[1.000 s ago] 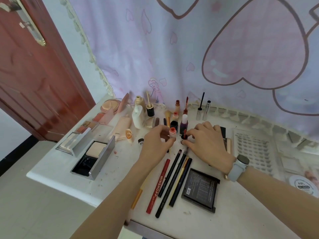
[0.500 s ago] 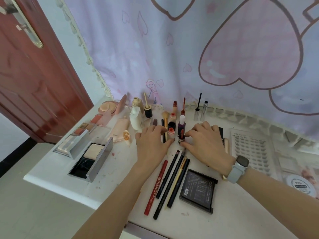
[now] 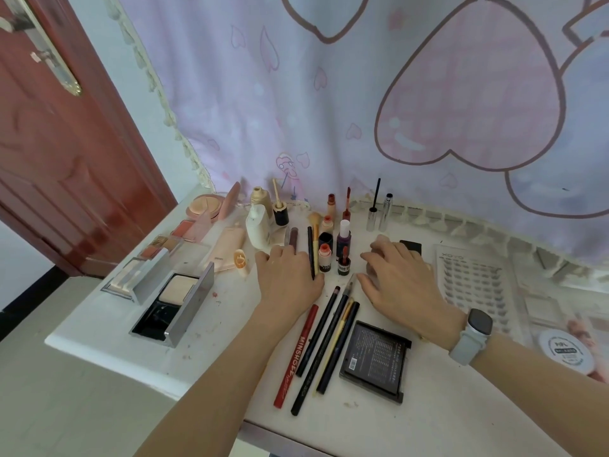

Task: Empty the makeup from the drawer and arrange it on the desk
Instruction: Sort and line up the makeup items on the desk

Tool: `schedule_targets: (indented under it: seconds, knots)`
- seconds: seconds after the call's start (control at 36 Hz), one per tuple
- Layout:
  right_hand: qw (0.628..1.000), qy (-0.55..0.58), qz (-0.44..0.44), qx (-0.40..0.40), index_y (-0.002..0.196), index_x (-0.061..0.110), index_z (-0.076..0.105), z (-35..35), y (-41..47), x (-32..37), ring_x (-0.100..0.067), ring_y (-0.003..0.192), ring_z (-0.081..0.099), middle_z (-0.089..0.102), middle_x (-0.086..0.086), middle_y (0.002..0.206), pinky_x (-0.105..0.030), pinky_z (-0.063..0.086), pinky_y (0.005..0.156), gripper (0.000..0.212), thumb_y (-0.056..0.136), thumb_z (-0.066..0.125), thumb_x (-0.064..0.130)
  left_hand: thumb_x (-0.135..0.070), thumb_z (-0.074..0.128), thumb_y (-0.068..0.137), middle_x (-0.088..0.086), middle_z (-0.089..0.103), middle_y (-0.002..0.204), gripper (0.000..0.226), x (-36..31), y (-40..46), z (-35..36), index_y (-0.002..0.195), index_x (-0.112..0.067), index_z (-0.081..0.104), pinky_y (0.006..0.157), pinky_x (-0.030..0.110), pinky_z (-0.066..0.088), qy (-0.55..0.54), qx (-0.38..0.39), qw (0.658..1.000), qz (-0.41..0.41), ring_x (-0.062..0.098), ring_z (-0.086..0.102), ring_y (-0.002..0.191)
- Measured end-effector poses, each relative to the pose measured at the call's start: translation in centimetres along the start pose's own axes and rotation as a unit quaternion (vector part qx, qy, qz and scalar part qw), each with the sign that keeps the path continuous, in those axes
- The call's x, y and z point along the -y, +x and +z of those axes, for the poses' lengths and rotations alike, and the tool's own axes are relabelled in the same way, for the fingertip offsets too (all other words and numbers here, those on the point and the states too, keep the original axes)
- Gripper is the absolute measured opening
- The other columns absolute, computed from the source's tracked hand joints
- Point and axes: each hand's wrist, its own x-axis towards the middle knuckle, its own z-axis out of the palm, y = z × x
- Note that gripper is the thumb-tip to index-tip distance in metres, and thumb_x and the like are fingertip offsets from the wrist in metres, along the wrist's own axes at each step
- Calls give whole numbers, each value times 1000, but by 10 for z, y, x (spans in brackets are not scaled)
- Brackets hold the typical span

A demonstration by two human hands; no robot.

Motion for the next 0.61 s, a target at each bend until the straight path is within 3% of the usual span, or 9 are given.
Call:
schedule_targets:
  seconds: [0.19, 0.39, 0.53, 0.61]
  knots:
    - [1000, -1, -11, -20, 112, 10, 64, 5, -7, 0, -30, 112, 53, 58, -11, 119, -40, 41, 92, 34, 85, 60, 30, -34, 48, 87, 3, 61, 99, 25, -8, 0, -6, 93, -12, 57, 80, 36, 30, 37, 12, 999, -18, 23, 51, 97]
    - [999, 24, -17, -41, 106, 6, 66, 7, -8, -1, -34, 107, 56, 61, -14, 113, -43, 45, 89, 31, 79, 67, 21, -19, 45, 87, 4, 59, 92, 15, -13, -3, -11, 89, -12, 57, 82, 37, 31, 85, 22, 996, -23, 23, 51, 89]
    - [998, 30, -24, -46, 103, 4, 67, 7, -10, -2, -36, 105, 58, 62, -17, 110, -45, 46, 89, 31, 76, 70, 18, -18, 44, 87, 1, 52, 77, 13, -8, -3, -10, 74, -16, 42, 73, 34, 23, 70, 4, 997, -34, 19, 38, 73]
    - [998, 28, -26, -41, 105, 3, 66, 7, -10, -2, -35, 107, 56, 62, -17, 112, -45, 45, 91, 31, 78, 68, 18, -18, 42, 90, 2, 59, 82, 15, -4, -2, -10, 77, -16, 47, 75, 34, 26, 57, 0, 997, -43, 19, 45, 73]
